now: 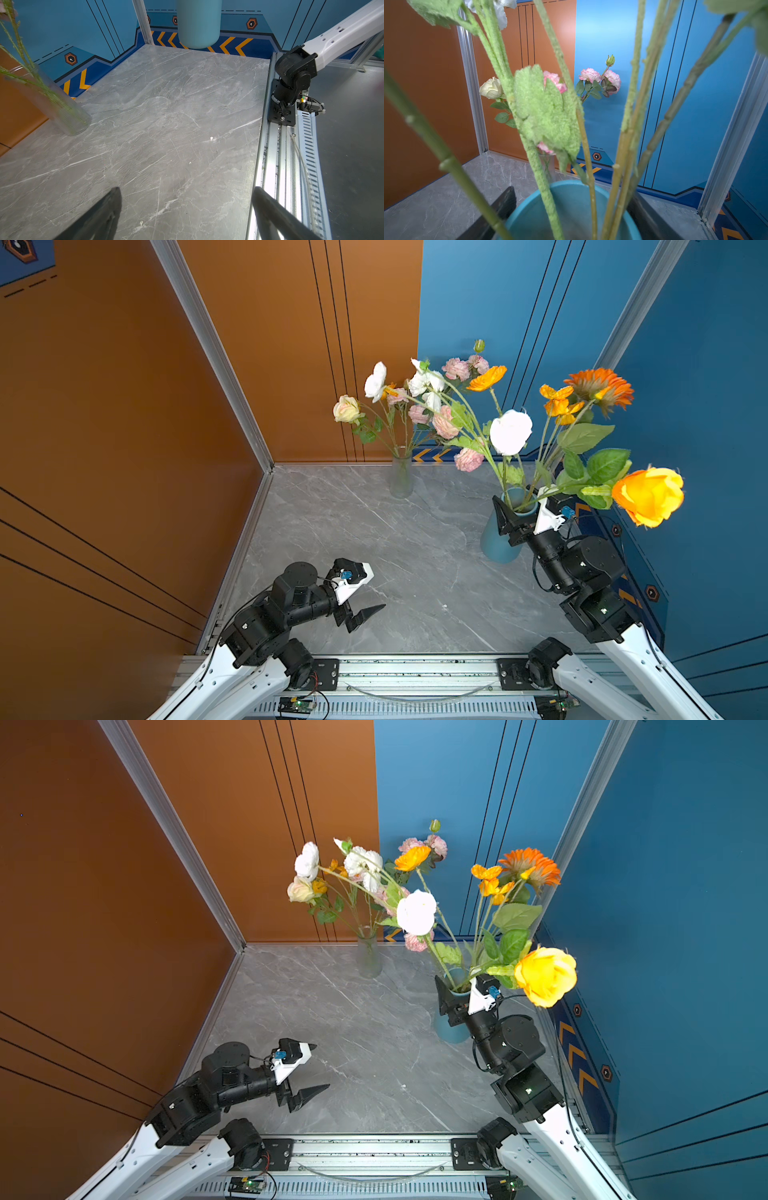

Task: Arrange the flowers into the vase
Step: 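Carry the teal vase to the far corner beside the glass vase and set it down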

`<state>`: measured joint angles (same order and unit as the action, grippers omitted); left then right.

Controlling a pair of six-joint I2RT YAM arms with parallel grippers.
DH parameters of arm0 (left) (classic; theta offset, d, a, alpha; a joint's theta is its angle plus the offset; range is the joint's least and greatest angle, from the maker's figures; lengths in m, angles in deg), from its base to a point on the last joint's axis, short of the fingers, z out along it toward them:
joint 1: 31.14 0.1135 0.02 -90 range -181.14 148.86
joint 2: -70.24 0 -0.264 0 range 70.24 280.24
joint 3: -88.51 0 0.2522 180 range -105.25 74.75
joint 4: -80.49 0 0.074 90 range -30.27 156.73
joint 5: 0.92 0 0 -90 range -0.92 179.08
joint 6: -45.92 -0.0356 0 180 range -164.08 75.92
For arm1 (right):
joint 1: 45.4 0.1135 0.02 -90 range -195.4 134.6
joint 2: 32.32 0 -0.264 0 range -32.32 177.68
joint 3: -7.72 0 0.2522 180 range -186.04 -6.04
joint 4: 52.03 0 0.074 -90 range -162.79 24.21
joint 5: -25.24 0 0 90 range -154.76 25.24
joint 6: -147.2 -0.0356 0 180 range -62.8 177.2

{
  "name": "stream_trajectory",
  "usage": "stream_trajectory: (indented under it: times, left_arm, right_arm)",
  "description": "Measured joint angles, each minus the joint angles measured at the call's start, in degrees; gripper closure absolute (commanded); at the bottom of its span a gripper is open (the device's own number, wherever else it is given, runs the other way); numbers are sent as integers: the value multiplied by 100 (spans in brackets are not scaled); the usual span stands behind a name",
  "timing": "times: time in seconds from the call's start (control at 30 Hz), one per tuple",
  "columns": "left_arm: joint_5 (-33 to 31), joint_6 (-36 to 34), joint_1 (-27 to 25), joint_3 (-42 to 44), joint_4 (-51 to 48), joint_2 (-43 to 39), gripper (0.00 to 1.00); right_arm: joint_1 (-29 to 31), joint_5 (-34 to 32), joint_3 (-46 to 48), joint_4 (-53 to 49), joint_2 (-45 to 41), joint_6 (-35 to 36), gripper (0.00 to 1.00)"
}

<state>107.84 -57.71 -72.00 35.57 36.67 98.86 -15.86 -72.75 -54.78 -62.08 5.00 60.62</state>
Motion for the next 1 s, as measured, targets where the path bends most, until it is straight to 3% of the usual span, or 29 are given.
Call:
stream_trajectory:
  times: [0.27,0.5,0.7,1.0]
  left_arm:
    - [107,0,42,0,-2,0,2]
    - [188,24,81,0,37,48,2]
    - [470,105,83,-107,713,671,2]
    - [898,-433,387,-942,1338,2490,2]
  right_arm:
    - [-173,-343,-391,-149,136,380,59]
    - [-1266,-133,-372,74,1130,376,59]
    - [-2586,603,72,1320,1939,-380,60]
    - [-3274,1488,166,3609,3735,-997,59]
